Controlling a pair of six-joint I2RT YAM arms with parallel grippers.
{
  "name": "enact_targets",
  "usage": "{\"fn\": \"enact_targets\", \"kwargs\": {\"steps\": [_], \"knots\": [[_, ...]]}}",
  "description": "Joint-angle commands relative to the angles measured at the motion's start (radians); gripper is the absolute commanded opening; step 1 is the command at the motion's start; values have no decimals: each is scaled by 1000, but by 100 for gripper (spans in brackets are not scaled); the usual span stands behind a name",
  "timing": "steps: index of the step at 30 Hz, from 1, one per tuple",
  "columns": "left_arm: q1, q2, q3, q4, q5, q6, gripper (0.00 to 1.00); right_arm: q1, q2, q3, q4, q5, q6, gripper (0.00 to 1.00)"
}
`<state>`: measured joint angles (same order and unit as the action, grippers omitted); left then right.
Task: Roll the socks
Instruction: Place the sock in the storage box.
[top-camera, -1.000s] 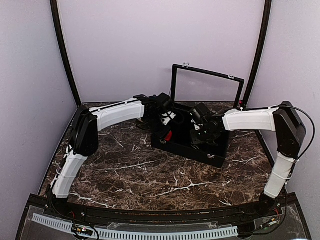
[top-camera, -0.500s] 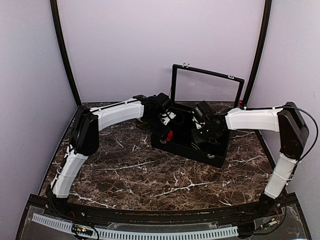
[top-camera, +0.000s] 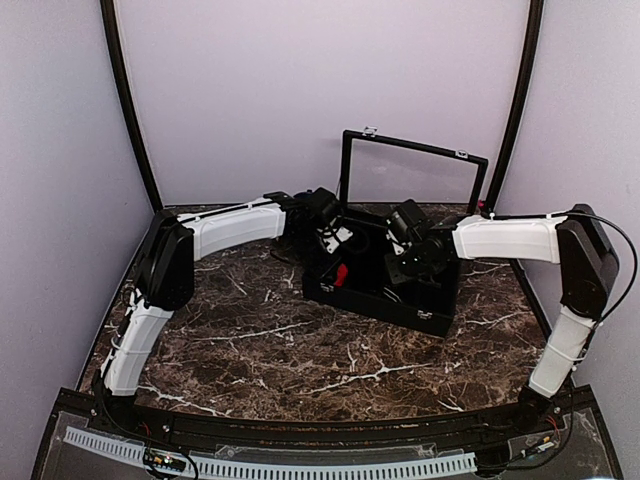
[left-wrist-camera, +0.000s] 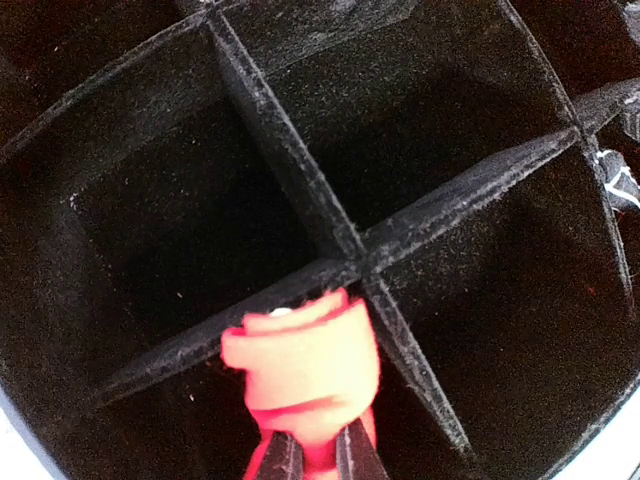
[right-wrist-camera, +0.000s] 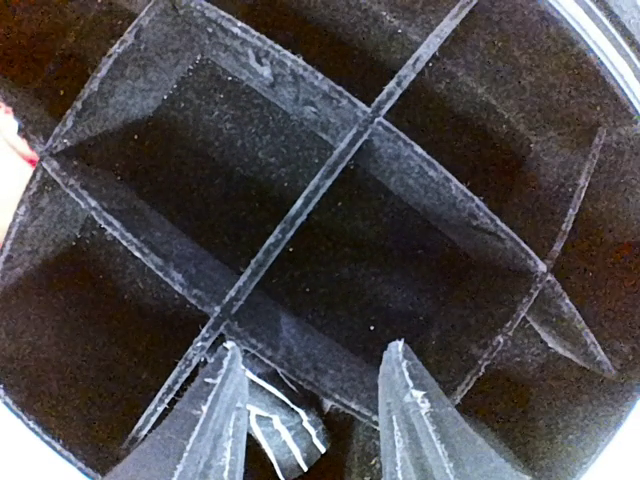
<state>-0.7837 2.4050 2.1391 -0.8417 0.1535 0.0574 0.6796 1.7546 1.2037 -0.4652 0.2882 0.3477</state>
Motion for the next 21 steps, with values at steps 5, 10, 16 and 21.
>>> {"fn": "enact_targets", "kwargs": {"steps": [5, 10, 16, 21], "knots": [[-49, 53, -153, -341, 57, 58, 0, -7, -28, -20, 59, 34, -36, 42], [-45, 56, -197, -355, 48, 69, 0, -14, -24, -32, 89, 38, -48, 42], [-42, 82, -164, -337, 69, 74, 0, -18, -16, -24, 104, 35, -57, 42], [-40, 109, -149, -333, 70, 61, 6, -20, -11, -13, 99, 29, -54, 43]]}}
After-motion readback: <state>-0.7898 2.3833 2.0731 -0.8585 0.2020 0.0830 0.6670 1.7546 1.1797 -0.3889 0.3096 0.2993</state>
